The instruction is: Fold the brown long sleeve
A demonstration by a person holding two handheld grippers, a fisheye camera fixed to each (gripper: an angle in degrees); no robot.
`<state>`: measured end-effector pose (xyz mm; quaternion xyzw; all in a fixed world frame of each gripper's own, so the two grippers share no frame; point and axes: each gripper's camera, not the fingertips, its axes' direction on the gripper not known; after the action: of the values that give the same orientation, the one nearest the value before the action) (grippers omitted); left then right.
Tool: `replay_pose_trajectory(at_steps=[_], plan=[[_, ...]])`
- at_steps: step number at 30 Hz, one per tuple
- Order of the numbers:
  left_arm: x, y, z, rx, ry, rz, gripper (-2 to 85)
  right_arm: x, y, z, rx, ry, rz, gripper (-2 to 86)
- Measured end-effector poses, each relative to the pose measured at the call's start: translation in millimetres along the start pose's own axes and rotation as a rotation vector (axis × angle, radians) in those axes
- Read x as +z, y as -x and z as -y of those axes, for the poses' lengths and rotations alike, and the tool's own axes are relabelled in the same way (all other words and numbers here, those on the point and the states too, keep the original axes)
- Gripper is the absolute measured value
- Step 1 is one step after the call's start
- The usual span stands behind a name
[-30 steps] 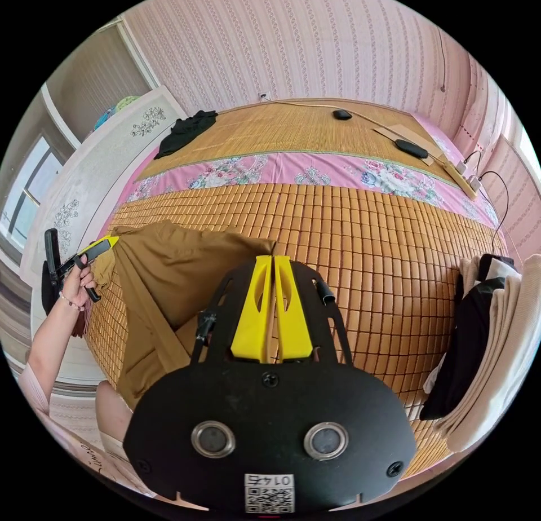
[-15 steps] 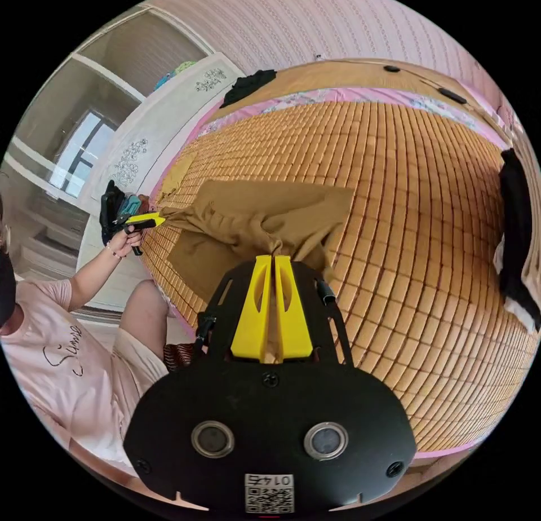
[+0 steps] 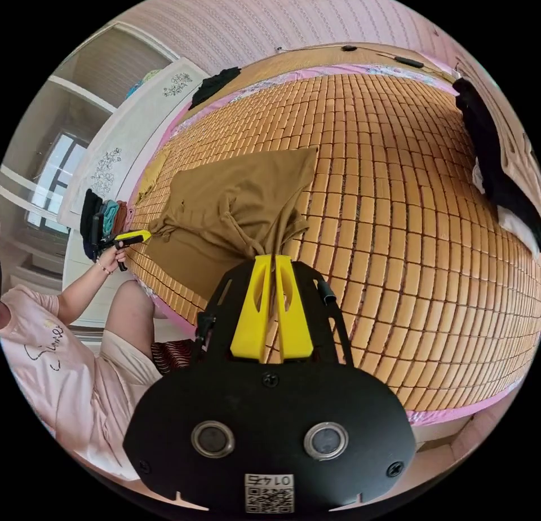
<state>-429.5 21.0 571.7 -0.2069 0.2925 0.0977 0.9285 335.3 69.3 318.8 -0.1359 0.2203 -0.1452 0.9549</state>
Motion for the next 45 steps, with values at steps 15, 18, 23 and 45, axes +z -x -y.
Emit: replay_pose_trajectory(at_steps=[15,18,23,45], plan=[[76,-91,90,0.136,0.062,-0.081,0.8,67,93,104,-0.184,0.048,0.070,2.0],[60,-97,68,0.156,0.017,-0.152,-0.7,40,96,84,-0.282,0.022,0.196,1.3],[61,-112,22,0.189,0.079,-0.233,-0.9,37,105,54,-0.385,0.160,0.166,2.4],[103,-178,13,0.254,0.186,0.045,-0.9,34,177,112,-0.570,0.296,-0.047,2.5]])
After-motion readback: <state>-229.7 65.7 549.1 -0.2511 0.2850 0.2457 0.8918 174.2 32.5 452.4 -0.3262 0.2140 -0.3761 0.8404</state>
